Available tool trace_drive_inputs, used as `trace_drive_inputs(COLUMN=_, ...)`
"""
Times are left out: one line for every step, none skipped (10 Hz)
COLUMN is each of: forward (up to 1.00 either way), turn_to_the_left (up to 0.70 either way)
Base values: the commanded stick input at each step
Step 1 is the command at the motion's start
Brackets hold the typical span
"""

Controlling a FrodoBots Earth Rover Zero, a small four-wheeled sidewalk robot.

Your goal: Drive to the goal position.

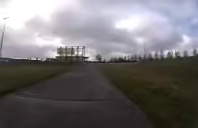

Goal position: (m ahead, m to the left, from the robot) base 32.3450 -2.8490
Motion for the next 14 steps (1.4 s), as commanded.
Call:
trace_drive_inputs(forward=1.00, turn_to_the_left=0.00)
trace_drive_inputs(forward=1.00, turn_to_the_left=0.00)
trace_drive_inputs(forward=1.00, turn_to_the_left=0.00)
trace_drive_inputs(forward=1.00, turn_to_the_left=0.00)
trace_drive_inputs(forward=1.00, turn_to_the_left=0.00)
trace_drive_inputs(forward=1.00, turn_to_the_left=0.00)
trace_drive_inputs(forward=1.00, turn_to_the_left=0.00)
trace_drive_inputs(forward=1.00, turn_to_the_left=0.00)
trace_drive_inputs(forward=1.00, turn_to_the_left=0.00)
trace_drive_inputs(forward=1.00, turn_to_the_left=0.00)
trace_drive_inputs(forward=1.00, turn_to_the_left=0.00)
trace_drive_inputs(forward=1.00, turn_to_the_left=0.00)
trace_drive_inputs(forward=1.00, turn_to_the_left=0.00)
trace_drive_inputs(forward=1.00, turn_to_the_left=0.00)
